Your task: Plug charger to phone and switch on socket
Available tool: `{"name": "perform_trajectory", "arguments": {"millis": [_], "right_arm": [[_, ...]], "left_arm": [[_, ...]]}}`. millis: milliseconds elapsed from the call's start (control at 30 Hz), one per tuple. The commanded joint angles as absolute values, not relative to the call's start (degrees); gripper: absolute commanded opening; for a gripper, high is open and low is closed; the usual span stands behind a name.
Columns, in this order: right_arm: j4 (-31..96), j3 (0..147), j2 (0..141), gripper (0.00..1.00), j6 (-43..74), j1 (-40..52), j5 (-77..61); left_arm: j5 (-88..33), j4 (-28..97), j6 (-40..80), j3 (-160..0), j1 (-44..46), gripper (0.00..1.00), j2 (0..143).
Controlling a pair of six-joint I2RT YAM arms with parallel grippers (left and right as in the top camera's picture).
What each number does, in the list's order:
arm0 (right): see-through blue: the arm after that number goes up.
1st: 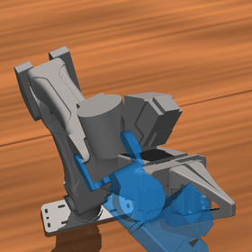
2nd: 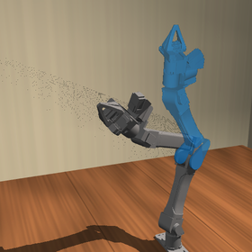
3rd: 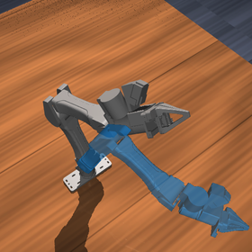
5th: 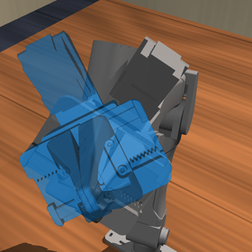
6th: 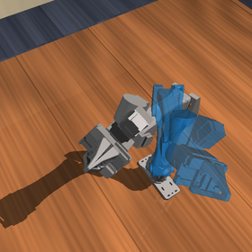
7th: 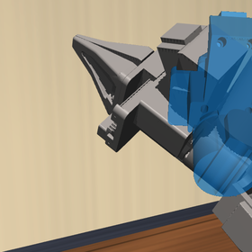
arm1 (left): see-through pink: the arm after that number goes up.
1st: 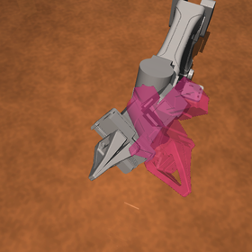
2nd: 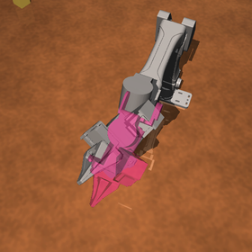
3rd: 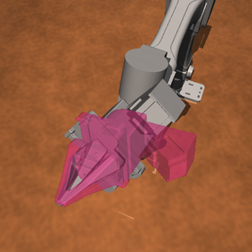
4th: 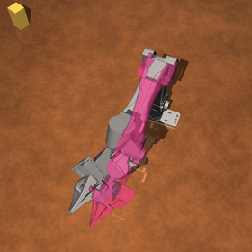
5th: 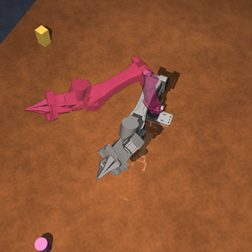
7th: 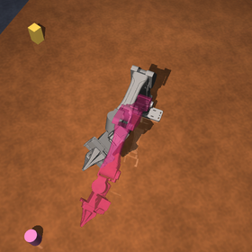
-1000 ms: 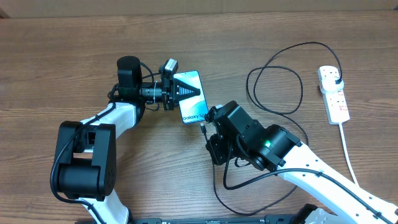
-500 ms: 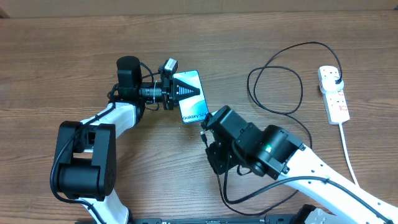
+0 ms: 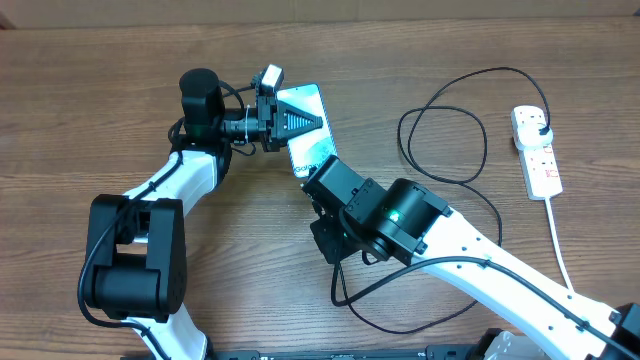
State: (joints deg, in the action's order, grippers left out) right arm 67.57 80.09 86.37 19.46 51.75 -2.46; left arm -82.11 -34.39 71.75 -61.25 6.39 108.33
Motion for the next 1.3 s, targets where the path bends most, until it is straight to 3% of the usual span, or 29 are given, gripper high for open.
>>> {"name": "perform_trajectory", "arguments": {"millis": [0, 200, 1267], "right_arm": [[67.0, 81.5, 87.1, 0.04, 19.7, 51.6, 0.7], [66.1, 81.5, 87.1, 0.04, 21.0, 51.6, 5.1], [63.1, 81.5, 87.1, 0.04, 25.5, 51.6, 1.9]], "left_arm": [[-84.4, -34.8, 68.9, -62.8, 6.7, 0.04, 108.3], [-85.6, -34.8, 68.9, -62.8, 6.7, 0.04, 108.3], [-86.4, -34.8, 68.4, -62.8, 6.7, 0.04, 108.3]]}}
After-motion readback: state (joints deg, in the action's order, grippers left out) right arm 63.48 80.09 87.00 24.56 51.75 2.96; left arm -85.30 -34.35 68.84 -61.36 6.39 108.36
